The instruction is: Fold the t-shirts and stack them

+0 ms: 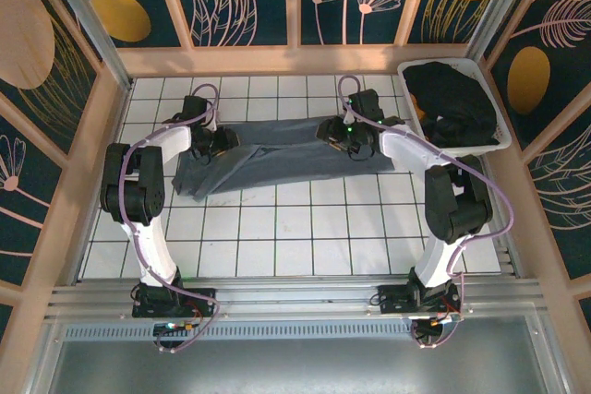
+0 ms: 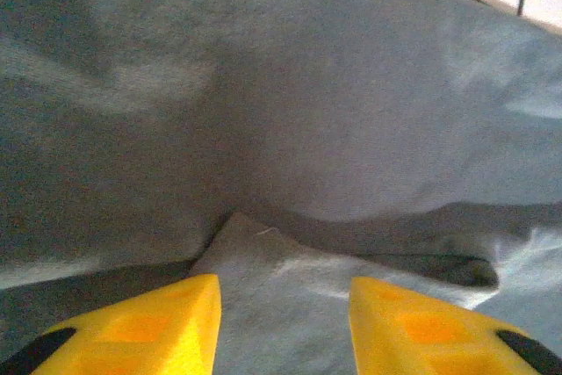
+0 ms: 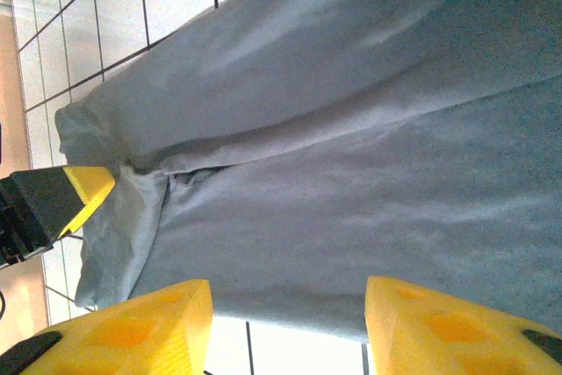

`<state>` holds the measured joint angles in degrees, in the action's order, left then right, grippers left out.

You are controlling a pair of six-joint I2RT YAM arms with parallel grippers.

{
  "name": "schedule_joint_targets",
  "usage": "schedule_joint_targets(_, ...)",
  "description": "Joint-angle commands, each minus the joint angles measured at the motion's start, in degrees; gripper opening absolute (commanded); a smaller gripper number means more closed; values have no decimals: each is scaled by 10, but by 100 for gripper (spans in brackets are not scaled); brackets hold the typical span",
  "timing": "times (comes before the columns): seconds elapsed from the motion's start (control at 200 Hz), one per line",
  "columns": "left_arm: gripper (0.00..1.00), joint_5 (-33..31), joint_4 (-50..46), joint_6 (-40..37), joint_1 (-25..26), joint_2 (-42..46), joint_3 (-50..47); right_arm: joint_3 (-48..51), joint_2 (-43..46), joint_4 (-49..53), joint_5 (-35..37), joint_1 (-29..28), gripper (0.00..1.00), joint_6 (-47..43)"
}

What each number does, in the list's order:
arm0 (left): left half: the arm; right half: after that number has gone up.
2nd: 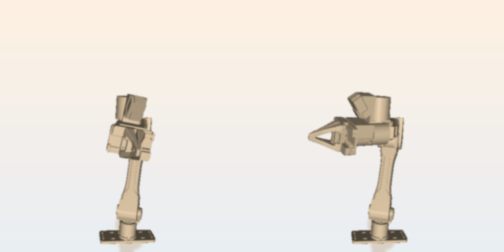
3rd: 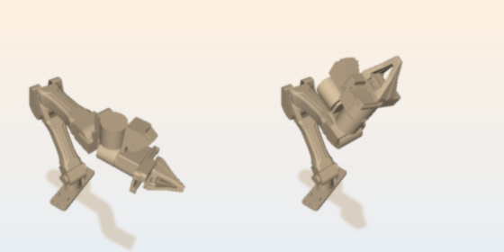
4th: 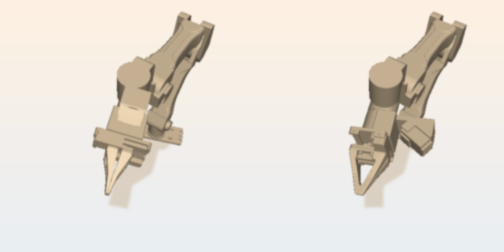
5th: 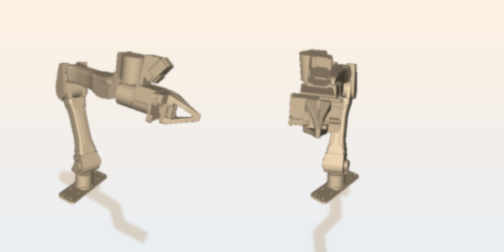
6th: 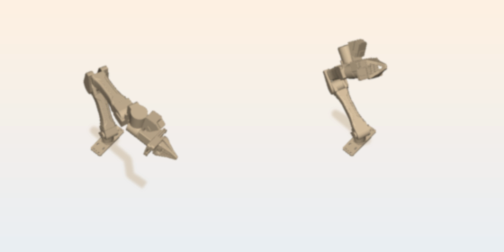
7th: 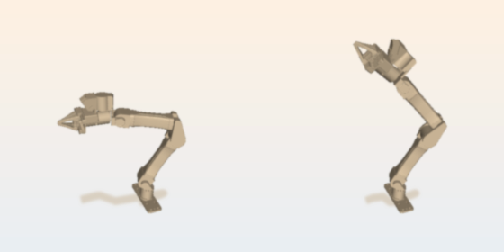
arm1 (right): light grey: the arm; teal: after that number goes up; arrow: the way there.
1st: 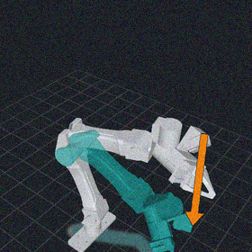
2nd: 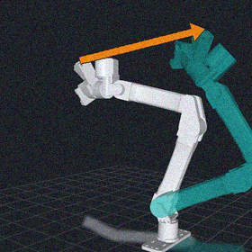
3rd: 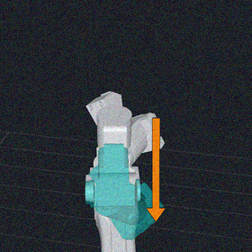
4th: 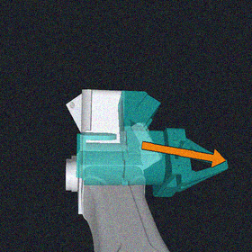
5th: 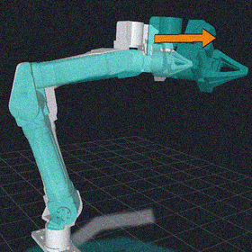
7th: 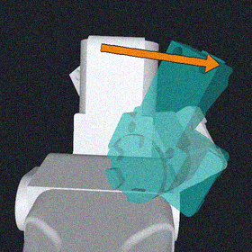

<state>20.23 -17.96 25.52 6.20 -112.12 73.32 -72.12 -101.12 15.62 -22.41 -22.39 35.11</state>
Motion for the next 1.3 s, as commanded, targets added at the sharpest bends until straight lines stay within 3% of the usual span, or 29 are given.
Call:
schedule_joint_targets(0.0, 50, -32, -9, -16, 1, 7, -4, 13, 35, -17, -3, -6, 50, 10)
schedule_joint_targets(0.48, 45, -48, 9, -19, 20, -36, 23, 30, 48, -17, -3, -11, 50, 10)
schedule_joint_targets(0.676, 28, -53, 6, -15, 27, -18, 22, 33, 48, -17, -3, -11, 50, 10)
schedule_joint_targets(0.876, 0, -34, -1, 0, 28, 5, 4, 33, 43, -20, -5, -12, 50, 11)
schedule_joint_targets(1.051, 0, -14, -10, 35, 47, 46, -28, 28, 37, -19, -3, -12, 50, 11)
schedule_joint_targets(1.296, 0, 7, 10, 154, 99, 114, -121, 30, 34, -17, 0, -11, 49, 9)
